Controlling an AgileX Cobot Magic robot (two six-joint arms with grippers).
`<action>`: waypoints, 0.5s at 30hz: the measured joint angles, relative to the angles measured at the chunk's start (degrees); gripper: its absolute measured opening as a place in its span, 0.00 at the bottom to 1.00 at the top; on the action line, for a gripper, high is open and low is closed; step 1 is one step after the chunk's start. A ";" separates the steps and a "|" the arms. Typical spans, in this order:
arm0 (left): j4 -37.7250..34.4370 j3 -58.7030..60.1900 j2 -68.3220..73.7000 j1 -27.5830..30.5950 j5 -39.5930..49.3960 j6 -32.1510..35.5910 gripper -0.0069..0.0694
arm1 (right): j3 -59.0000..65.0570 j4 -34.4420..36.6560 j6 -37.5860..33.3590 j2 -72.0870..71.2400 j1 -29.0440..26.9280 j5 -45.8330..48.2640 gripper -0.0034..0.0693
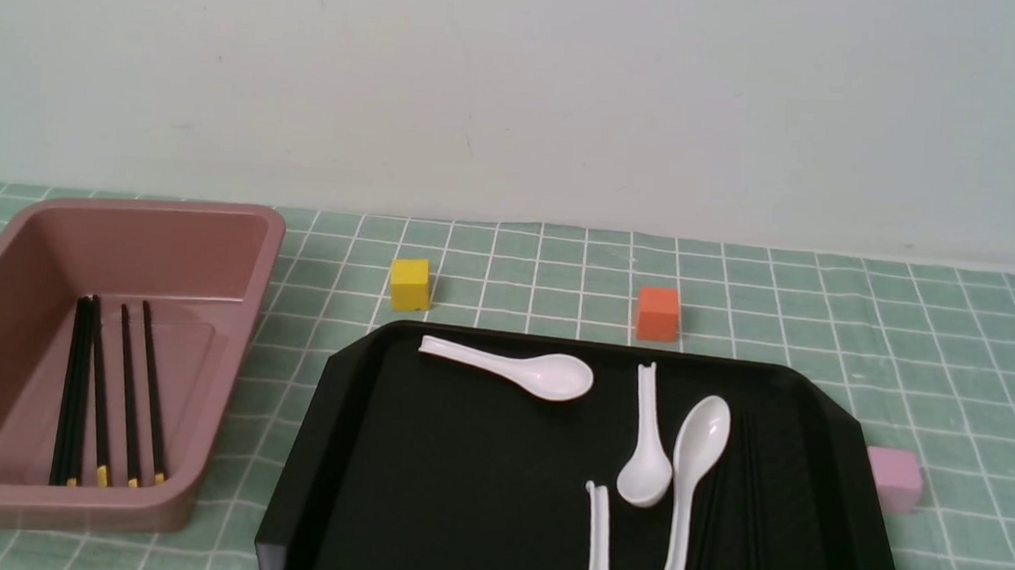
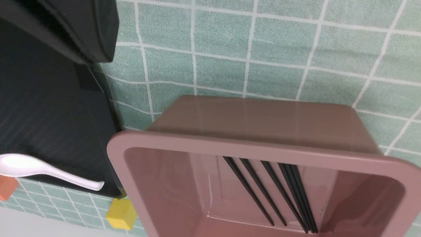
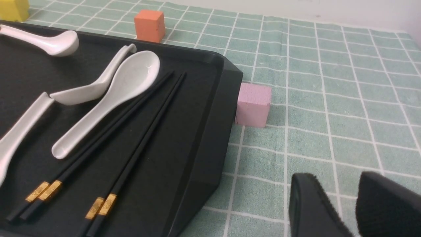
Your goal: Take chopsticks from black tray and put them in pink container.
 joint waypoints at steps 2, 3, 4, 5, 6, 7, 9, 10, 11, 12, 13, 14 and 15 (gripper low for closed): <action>0.40 0.00 0.00 0.00 0.00 -0.07 0.11 | 0.00 0.00 0.00 0.00 0.00 0.00 0.38; 0.52 0.00 0.00 0.00 0.00 -0.08 0.11 | 0.00 0.00 0.00 0.00 0.00 0.00 0.38; 0.64 0.00 0.00 0.00 0.00 -0.13 0.11 | 0.00 0.00 0.00 0.00 0.00 0.00 0.38; 0.64 0.00 0.00 0.00 0.05 -0.13 0.11 | 0.00 0.00 0.00 0.00 0.00 0.00 0.38; 0.64 0.00 0.00 0.00 0.06 -0.13 0.11 | 0.00 0.00 0.00 0.00 0.00 0.00 0.38; 0.66 0.00 0.00 0.00 0.12 -0.13 0.12 | 0.00 0.00 0.00 0.00 0.00 0.00 0.38; 0.78 0.00 0.00 0.00 0.12 -0.13 0.12 | 0.00 0.00 0.00 0.00 0.00 0.00 0.38; 0.82 0.00 0.00 0.00 0.12 -0.13 0.12 | 0.00 0.00 0.00 0.00 0.00 0.00 0.38; 0.82 0.00 0.00 0.00 0.12 -0.13 0.12 | 0.00 0.00 0.00 0.00 0.00 0.00 0.38; 0.82 0.00 0.00 0.00 0.12 -0.13 0.12 | 0.00 0.00 0.00 0.00 0.00 0.00 0.38; 0.82 0.00 0.00 0.00 0.12 -0.13 0.12 | 0.00 0.00 0.00 0.00 0.00 0.00 0.38; 0.82 0.00 0.00 0.00 0.12 -0.13 0.12 | 0.00 0.00 0.00 0.00 0.00 0.00 0.38; 0.82 0.00 0.00 0.00 0.12 -0.13 0.12 | 0.00 0.00 0.00 0.00 0.00 0.00 0.38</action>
